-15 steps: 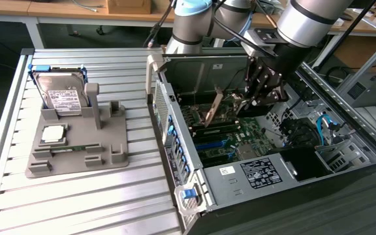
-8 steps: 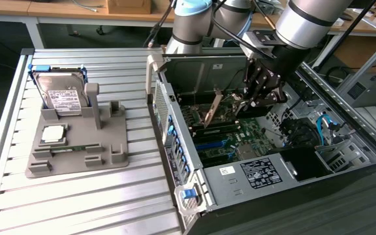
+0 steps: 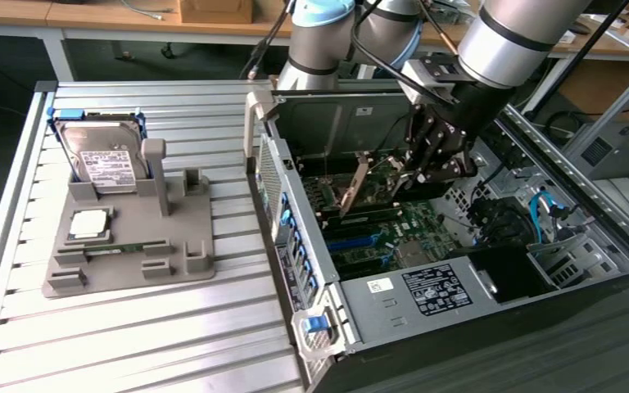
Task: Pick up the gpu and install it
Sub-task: 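Insert the gpu into the slot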
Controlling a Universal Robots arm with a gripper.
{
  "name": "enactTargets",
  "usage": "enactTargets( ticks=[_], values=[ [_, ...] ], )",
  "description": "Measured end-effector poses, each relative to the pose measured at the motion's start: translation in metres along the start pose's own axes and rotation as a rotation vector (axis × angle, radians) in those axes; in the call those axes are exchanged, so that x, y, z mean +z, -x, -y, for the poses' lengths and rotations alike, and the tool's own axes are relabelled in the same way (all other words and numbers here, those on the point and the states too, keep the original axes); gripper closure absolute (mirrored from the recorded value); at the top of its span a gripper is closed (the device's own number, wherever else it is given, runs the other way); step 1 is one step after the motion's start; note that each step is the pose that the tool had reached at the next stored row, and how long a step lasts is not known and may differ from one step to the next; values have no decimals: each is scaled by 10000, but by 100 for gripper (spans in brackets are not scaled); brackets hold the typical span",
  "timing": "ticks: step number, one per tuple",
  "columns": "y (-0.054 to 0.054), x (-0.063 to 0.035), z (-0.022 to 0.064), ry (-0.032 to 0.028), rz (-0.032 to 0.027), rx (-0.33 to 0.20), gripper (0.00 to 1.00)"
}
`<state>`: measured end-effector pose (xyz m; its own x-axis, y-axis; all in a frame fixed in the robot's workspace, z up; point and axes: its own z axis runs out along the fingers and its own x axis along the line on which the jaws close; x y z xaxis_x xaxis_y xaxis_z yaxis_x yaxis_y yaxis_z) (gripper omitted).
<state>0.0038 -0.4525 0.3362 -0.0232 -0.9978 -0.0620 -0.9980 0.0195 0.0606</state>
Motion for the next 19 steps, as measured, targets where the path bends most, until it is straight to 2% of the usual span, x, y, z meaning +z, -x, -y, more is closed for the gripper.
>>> enactTargets(
  ticks=[19],
  values=[
    [-35,71,-24,0,-1,0,73]
  ],
)
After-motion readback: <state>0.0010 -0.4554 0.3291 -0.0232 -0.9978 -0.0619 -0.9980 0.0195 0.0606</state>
